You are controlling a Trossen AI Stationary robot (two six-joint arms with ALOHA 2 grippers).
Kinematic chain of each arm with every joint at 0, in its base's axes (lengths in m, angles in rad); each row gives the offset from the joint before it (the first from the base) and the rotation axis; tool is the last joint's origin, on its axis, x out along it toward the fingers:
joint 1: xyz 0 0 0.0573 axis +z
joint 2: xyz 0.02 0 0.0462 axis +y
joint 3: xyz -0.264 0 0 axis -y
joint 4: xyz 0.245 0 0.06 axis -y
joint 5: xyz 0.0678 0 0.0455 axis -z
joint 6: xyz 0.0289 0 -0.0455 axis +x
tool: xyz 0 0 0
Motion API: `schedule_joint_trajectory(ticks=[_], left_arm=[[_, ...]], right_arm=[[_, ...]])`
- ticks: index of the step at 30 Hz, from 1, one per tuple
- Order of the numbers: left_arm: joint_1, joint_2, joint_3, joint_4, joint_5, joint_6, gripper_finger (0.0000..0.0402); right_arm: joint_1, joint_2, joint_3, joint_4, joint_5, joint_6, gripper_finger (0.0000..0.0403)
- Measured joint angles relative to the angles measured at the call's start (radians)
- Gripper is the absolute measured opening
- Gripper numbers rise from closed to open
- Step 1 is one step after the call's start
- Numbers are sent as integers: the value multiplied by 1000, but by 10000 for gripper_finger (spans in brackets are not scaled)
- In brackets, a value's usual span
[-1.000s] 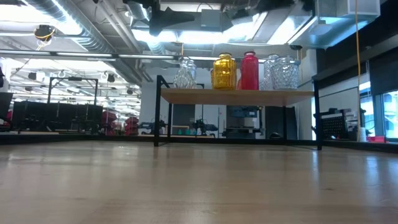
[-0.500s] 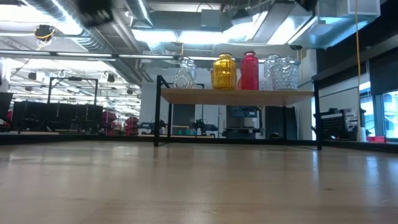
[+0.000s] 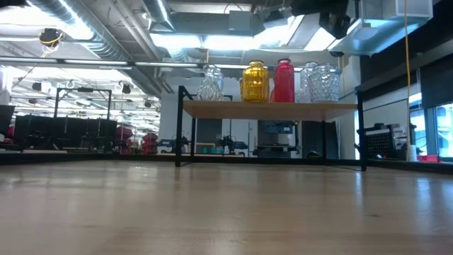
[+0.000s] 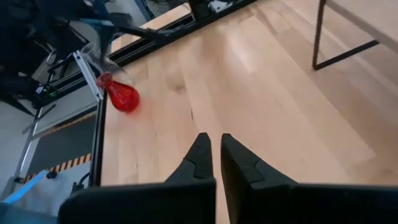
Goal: Sort vases onto shelf
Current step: Put the red vase on the shelf aligned with the other red vase
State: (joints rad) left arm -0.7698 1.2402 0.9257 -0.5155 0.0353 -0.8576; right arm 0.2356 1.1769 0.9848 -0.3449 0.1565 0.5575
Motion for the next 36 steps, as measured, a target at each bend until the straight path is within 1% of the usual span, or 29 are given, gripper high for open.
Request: schedule_joint_trajectory(ticks=[3,6,10,13,16,21,25,28,31,34,36], left_arm=[[3,67,0,-37,7,-5,308],[2,130,0,-91,32,-29,315],[4,201,0,-153,110,-75,310],[2,235,0,-152,132,-83,300],[1,251,0,-131,108,-92,289],[2,256,2,-131,35,-135,263],[19,255,5,-140,-23,-136,221],[57,254,5,-153,-58,-87,167],[121,254,5,-153,-66,61,100],[204,249,5,-153,-28,208,34],[278,248,3,-136,-32,299,26]], right_arm=[[0,0,0,2,-12,0,1],[0,-6,0,2,-25,6,1],[0,-7,0,3,-66,41,1],[1,-7,0,4,-79,41,1],[1,-7,0,4,-79,42,1],[1,-7,0,6,-79,50,1],[1,-7,0,7,-79,52,1],[1,-7,0,8,-79,52,1],[0,-7,0,13,-79,52,1],[0,-7,0,29,-79,52,1],[1,-7,0,51,-79,51,1]])
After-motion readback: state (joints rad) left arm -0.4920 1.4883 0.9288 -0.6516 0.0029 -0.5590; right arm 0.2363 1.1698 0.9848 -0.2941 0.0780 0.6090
